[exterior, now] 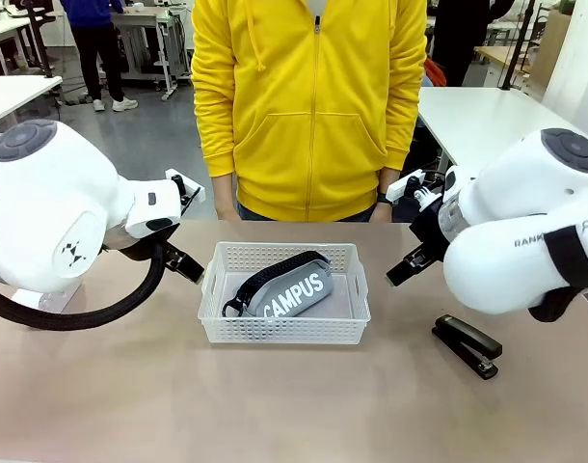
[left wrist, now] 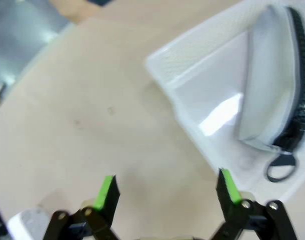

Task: Efficiently arrange items inside the basket to fit them all.
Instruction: Pick up the Digital clock and place it inside the Organizing basket.

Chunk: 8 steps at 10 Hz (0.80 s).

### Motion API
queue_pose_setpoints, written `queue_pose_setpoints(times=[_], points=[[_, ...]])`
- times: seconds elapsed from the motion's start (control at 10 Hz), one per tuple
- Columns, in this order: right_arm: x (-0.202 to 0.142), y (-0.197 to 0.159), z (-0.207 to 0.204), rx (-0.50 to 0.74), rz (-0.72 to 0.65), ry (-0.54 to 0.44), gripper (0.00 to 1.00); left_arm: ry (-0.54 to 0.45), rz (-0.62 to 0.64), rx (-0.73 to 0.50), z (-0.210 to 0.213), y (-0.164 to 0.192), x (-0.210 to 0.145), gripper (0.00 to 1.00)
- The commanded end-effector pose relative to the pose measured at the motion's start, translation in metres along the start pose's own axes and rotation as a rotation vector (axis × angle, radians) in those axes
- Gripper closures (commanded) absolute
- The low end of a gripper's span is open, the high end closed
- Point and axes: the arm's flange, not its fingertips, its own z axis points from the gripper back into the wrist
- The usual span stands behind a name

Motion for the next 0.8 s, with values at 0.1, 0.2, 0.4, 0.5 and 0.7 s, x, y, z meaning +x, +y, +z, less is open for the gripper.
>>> queue_pose_setpoints(times=[0.1, 0.2, 0.4, 0.5, 0.7], points=[[-0.026, -0.038, 0.078, 0.315, -0.22, 0.008, 0.0, -0.003, -0.095, -0.318, 0.076, 0.015, -0.029, 0.0], [-0.033, -0.048, 0.107, 0.445, -0.407, 0.053, 0.0, -0.05, -0.069, -0.44, 0.098, 0.021, -0.041, 0.0], [-0.066, -0.067, 0.155, 0.656, -0.461, -0.112, 0.0, -0.268, -0.042, -0.67, 0.135, 0.037, -0.07, 0.0], [-0.093, -0.088, 0.173, 0.726, -0.512, -0.202, 0.0, -0.386, 0.021, -0.735, 0.152, 0.056, -0.092, 0.0], [-0.155, -0.13, 0.196, 0.802, -0.646, -0.368, 0.0, -0.529, 0.188, -0.737, 0.174, 0.082, -0.134, 0.0]])
